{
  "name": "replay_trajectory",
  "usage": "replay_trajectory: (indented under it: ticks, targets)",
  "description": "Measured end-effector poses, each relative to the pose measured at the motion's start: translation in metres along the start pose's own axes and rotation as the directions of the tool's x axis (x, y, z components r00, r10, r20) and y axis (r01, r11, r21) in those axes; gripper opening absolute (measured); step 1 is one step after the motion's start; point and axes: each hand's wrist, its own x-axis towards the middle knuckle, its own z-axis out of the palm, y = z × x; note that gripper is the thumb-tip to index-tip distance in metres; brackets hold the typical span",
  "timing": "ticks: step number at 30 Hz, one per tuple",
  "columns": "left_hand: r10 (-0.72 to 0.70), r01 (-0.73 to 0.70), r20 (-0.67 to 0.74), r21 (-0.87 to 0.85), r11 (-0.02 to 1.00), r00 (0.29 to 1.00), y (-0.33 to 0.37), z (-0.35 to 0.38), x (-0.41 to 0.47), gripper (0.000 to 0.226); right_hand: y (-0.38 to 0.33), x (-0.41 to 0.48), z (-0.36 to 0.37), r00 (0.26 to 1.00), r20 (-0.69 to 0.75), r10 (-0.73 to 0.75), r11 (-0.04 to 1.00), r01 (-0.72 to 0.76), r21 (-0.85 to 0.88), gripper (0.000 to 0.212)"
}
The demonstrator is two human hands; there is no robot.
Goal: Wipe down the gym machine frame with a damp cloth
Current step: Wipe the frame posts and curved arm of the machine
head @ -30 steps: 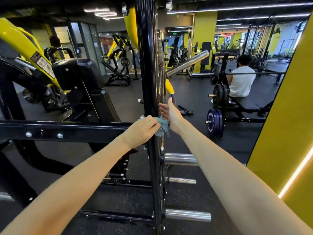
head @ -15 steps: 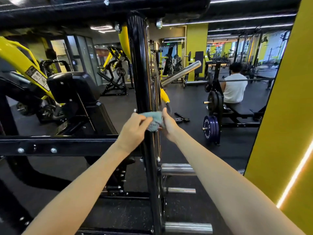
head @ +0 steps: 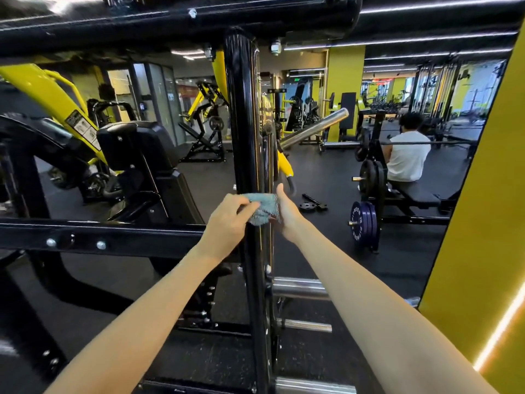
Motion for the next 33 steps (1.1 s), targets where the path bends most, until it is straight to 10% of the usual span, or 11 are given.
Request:
replay_trajectory:
  ticks: [3, 10, 13, 20, 23, 26, 29, 33]
  targets:
    - [0.053, -0.052, -0.083, 0.013, 0.999, 0.995, 0.004, 0.001, 0.01, 0.035, 0.005, 0.002, 0.001, 1.0, 0.015, 0.006, 0.998, -0.007, 0.056, 0.064]
    - [0.198, -0.213, 0.368, 0.0, 0.977, 0.908, 0.016, 0.06, -0.111, 0.041, 0.032, 0.007, -0.013, 0.999, 0.048, 0.022, 0.999, -0.021, -0.032, 0.054]
    - [-0.053, -0.008, 0.474, 0.126, 0.992, 0.879, 0.03, 0.044, -0.096, 0.021, 0.056, 0.004, -0.011, 0.996, -0.002, 0.087, 0.996, -0.087, -0.003, 0.049]
    - [-0.242, 0.247, 0.062, -0.088, 0.965, 0.968, 0.033, 0.031, -0.035, 0.007, 0.074, 0.004, -0.011, 0.992, -0.041, 0.123, 0.992, -0.123, 0.001, 0.067]
    - [0.102, -0.109, 0.151, 0.04, 0.993, 0.983, 0.022, 0.058, -0.081, 0.014, 0.081, 0.006, -0.019, 0.992, -0.033, 0.124, 0.992, -0.123, 0.024, 0.06]
    - [0.159, -0.185, 0.313, 0.054, 0.981, 0.936, 0.03, 0.073, -0.127, 0.021, 0.087, 0.005, -0.028, 0.993, -0.005, 0.118, 0.993, -0.118, -0.013, 0.059]
    - [0.016, -0.012, 0.399, -0.012, 1.0, 0.917, 0.04, 0.066, -0.129, 0.037, 0.083, 0.004, -0.029, 0.991, 0.032, 0.127, 0.991, -0.126, -0.034, 0.055]
    - [-0.205, 0.216, 0.221, -0.026, 0.976, 0.953, 0.039, 0.04, -0.075, 0.004, 0.058, 0.001, -0.009, 0.995, -0.023, 0.097, 0.993, -0.098, -0.059, 0.067]
